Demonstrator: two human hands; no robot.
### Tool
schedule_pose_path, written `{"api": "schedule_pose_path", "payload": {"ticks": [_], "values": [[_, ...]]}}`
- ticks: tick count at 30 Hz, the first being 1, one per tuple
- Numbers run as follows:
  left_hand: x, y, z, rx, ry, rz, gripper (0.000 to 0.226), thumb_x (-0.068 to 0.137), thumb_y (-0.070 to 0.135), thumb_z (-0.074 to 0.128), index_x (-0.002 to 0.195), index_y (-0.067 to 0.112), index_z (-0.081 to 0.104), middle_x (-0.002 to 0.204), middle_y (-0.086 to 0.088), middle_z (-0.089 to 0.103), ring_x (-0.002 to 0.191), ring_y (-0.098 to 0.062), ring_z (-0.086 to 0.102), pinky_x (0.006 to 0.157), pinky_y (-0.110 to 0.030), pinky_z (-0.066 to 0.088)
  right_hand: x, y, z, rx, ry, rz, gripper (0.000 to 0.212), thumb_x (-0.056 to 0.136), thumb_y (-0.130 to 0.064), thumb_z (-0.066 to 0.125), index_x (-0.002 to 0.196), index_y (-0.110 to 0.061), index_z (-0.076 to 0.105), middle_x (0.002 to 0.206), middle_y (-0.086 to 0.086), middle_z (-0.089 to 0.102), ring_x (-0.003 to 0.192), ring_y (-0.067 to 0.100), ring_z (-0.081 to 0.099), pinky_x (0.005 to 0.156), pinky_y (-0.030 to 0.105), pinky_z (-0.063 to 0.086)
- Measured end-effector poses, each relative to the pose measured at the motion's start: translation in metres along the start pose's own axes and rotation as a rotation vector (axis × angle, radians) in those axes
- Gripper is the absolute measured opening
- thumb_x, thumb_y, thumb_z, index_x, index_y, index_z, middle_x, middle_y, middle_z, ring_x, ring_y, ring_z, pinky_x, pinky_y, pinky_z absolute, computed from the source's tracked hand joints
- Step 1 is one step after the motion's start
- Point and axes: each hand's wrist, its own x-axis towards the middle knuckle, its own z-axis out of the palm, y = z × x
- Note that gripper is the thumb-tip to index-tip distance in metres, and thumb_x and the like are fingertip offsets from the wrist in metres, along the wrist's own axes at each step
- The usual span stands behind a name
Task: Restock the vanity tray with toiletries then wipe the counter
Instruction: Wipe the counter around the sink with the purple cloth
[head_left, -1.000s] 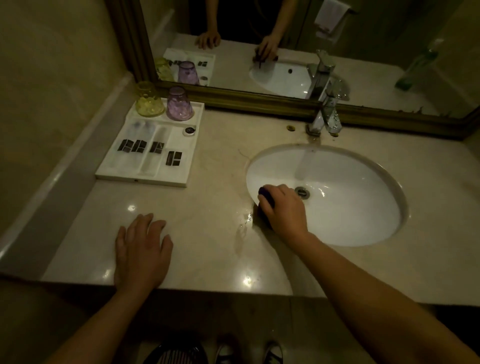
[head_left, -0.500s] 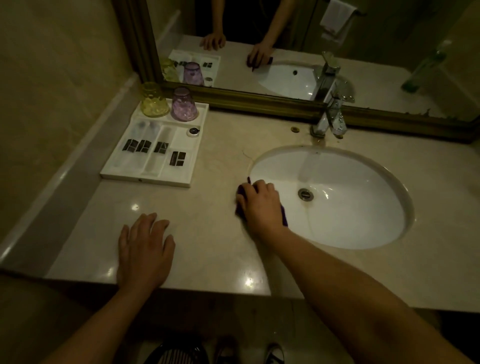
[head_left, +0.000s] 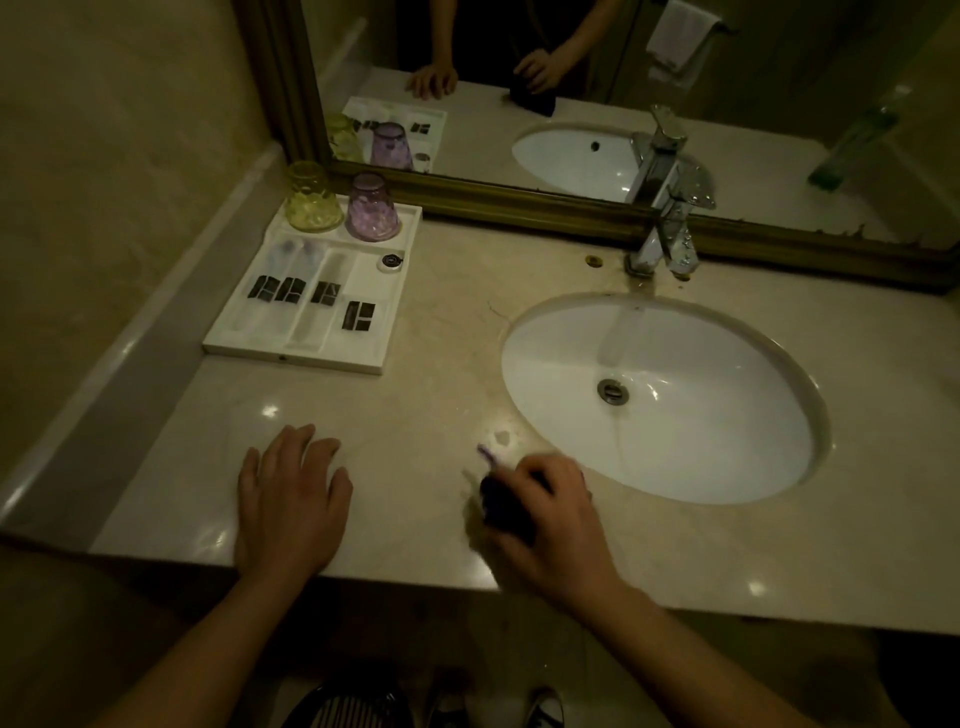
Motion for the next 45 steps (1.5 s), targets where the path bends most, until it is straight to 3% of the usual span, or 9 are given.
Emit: {"api": "schedule_pose_path", "payload": {"ticks": [5, 8, 15, 18, 24, 27, 32, 40, 45], "values": [[0.001, 0.000, 0.002, -0.002, 0.000, 0.001, 0.043, 0.087, 0.035, 0.041, 0.119, 0.014, 0.060, 0.137, -0.014, 0.051, 0.133, -0.033, 0.038, 0.114, -0.052, 0.018, -0.026, 0.008, 0.015, -0.138, -0.257, -0.126, 0.045, 0.096, -0.068, 0.038, 0.138, -0.051, 0.045, 0.158, -0.009, 0.031, 0.147, 0.023, 0.025, 0.118, 0.049, 0.018], [-0.001, -0.002, 0.000, -0.008, -0.010, 0.014, 0.044, 0.088, 0.034, 0.040, 0.121, 0.014, 0.059, 0.139, -0.014, 0.049, 0.135, -0.032, 0.036, 0.115, -0.052, 0.017, -0.013, 0.027, 0.012, -0.183, -0.229, -0.190, 0.040, 0.097, -0.059, 0.047, 0.134, -0.045, 0.053, 0.150, -0.003, 0.045, 0.137, 0.031, 0.041, 0.114, 0.053, 0.026], [-0.001, 0.000, -0.002, -0.015, -0.007, 0.003, 0.044, 0.087, 0.034, 0.041, 0.120, 0.013, 0.060, 0.137, -0.014, 0.050, 0.133, -0.032, 0.038, 0.114, -0.052, 0.018, 0.041, 0.078, -0.026, -0.043, 0.111, 0.526, 0.032, 0.091, -0.035, 0.064, 0.122, -0.024, 0.067, 0.110, 0.000, 0.059, 0.102, 0.024, 0.056, 0.080, 0.029, 0.044], [-0.001, 0.000, 0.000, -0.028, 0.003, 0.006, 0.043, 0.086, 0.034, 0.042, 0.119, 0.012, 0.060, 0.136, -0.016, 0.051, 0.132, -0.034, 0.039, 0.114, -0.053, 0.019, 0.019, 0.055, -0.029, -0.060, 0.263, 0.412, 0.041, 0.089, -0.042, 0.061, 0.125, -0.024, 0.063, 0.113, -0.002, 0.057, 0.099, 0.016, 0.052, 0.077, 0.027, 0.043], [0.001, -0.003, 0.004, -0.002, 0.005, 0.014, 0.044, 0.087, 0.036, 0.040, 0.120, 0.014, 0.058, 0.138, -0.014, 0.049, 0.133, -0.032, 0.037, 0.114, -0.050, 0.017, -0.038, -0.013, 0.016, -0.089, -0.119, -0.041, 0.037, 0.092, -0.058, 0.056, 0.122, -0.039, 0.064, 0.133, -0.013, 0.058, 0.121, 0.019, 0.052, 0.096, 0.041, 0.042], [0.001, -0.005, 0.005, -0.009, 0.006, 0.011, 0.044, 0.086, 0.037, 0.040, 0.120, 0.014, 0.059, 0.138, -0.014, 0.049, 0.133, -0.033, 0.037, 0.114, -0.052, 0.018, -0.057, 0.023, -0.008, -0.177, -0.155, 0.025, 0.037, 0.091, -0.057, 0.057, 0.122, -0.038, 0.066, 0.137, -0.007, 0.058, 0.125, 0.025, 0.053, 0.099, 0.046, 0.043], [0.002, -0.005, 0.010, 0.008, 0.014, 0.017, 0.044, 0.085, 0.037, 0.040, 0.118, 0.015, 0.059, 0.136, -0.014, 0.051, 0.131, -0.034, 0.040, 0.111, -0.054, 0.020, -0.055, 0.049, -0.034, -0.354, -0.131, 0.452, 0.050, 0.085, -0.051, 0.067, 0.131, -0.034, 0.062, 0.150, 0.005, 0.045, 0.134, 0.037, 0.040, 0.105, 0.055, 0.033], [0.003, -0.007, 0.006, 0.021, -0.031, 0.010, 0.047, 0.086, 0.038, 0.036, 0.119, 0.015, 0.060, 0.136, -0.014, 0.052, 0.132, -0.032, 0.041, 0.111, -0.054, 0.023, -0.006, -0.062, 0.050, -0.153, -0.352, -0.269, 0.054, 0.095, -0.057, 0.041, 0.144, -0.036, 0.036, 0.153, -0.002, 0.035, 0.128, 0.027, 0.043, 0.096, 0.046, 0.043], [0.001, -0.005, 0.003, -0.007, -0.039, 0.007, 0.048, 0.086, 0.039, 0.035, 0.118, 0.014, 0.061, 0.136, -0.014, 0.053, 0.132, -0.033, 0.042, 0.112, -0.055, 0.024, 0.080, -0.009, 0.050, -0.258, -0.266, -0.159, 0.051, 0.095, -0.061, 0.040, 0.140, -0.036, 0.042, 0.134, -0.001, 0.047, 0.113, 0.026, 0.048, 0.091, 0.044, 0.042]]}}
